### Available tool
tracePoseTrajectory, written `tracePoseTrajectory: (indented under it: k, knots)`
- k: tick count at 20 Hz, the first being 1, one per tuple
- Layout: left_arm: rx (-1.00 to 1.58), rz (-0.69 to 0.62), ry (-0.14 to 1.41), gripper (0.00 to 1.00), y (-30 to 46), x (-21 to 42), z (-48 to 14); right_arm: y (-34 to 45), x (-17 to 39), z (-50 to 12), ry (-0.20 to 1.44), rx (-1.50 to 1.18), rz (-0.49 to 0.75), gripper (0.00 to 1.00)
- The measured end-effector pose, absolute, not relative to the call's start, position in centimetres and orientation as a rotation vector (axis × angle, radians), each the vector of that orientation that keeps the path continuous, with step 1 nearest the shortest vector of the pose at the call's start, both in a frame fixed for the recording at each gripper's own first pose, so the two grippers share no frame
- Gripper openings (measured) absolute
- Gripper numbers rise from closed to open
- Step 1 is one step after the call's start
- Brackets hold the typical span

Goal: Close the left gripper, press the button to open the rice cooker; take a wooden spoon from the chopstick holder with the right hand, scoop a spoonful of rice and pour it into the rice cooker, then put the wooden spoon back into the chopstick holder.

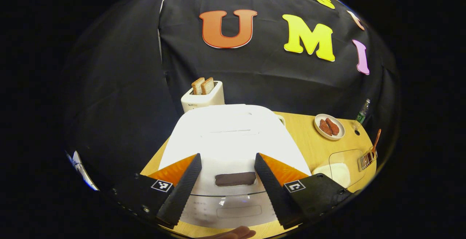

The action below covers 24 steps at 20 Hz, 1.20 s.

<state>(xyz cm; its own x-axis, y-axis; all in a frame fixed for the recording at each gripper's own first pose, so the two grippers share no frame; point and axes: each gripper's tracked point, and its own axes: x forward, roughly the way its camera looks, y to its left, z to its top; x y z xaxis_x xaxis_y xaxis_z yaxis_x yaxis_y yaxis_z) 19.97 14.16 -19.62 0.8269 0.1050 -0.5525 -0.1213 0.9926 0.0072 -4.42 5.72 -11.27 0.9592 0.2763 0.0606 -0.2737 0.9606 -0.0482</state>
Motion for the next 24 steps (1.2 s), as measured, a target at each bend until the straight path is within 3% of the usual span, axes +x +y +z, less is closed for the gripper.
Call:
tracePoseTrajectory:
  k: [12, 24]
  knots:
    - [-0.048, 0.12, 0.557, 0.98, 14.5, 22.3, -19.6, 5.5, -0.7, -15.4, 0.021, -0.011, 0.274, 0.98]
    - [0.001, 0.15, 0.366, 0.95, 12.8, 21.8, -15.9, 4.8, 1.9, -14.8, 0.017, -0.027, 0.233, 1.0]
